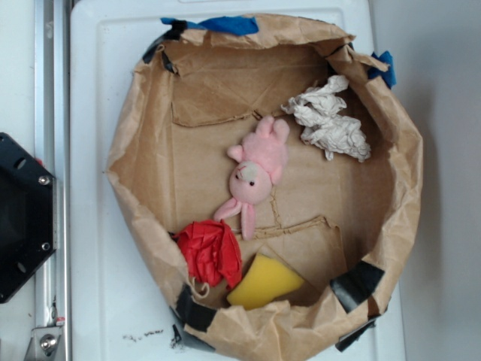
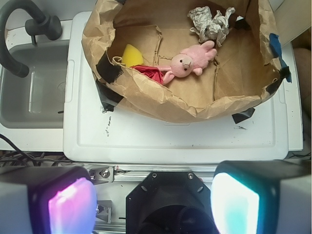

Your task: Grab the white paper.

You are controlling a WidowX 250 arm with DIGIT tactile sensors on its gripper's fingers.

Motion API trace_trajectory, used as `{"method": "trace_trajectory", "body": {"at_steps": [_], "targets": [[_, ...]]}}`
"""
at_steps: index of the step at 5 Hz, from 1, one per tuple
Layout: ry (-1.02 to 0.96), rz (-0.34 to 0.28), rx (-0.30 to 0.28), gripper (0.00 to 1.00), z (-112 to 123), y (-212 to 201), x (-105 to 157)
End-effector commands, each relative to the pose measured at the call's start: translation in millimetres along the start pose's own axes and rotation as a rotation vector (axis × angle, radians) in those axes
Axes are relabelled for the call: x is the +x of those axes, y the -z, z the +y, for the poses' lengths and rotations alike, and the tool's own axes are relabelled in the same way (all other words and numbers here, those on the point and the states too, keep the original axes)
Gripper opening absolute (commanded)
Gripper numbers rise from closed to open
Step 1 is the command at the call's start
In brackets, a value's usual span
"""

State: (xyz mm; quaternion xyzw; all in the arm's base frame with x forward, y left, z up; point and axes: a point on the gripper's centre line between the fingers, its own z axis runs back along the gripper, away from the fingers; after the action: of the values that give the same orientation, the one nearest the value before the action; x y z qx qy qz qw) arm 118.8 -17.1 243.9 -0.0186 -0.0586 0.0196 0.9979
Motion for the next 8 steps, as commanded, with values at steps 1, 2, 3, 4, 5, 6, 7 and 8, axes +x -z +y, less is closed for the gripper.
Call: {"method": "trace_trajectory", "body": {"at_steps": [1, 2, 3, 4, 5, 6, 7, 8], "targets": [[0.0, 0.0, 0.0, 1.0, 0.0, 0.0, 0.0], [-0.003, -0.043, -0.03, 1.0, 4.7, 27.5, 40.1], [-0.08, -0.106, -0.052, 1.0, 18.6, 50.5, 81.4], [-0.106, -0.195, -0.067, 1.0, 37.3, 72.8, 110.9], [-0.162, -0.246, 0.008, 1.0, 51.9, 90.0, 129.0], [-0.227, -0.237, 0.066, 1.0, 64.5, 101.1, 134.6], [-0.227, -0.237, 0.066, 1.0, 64.5, 101.1, 134.6], [-0.227, -0.237, 0.066, 1.0, 64.5, 101.1, 134.6]]}}
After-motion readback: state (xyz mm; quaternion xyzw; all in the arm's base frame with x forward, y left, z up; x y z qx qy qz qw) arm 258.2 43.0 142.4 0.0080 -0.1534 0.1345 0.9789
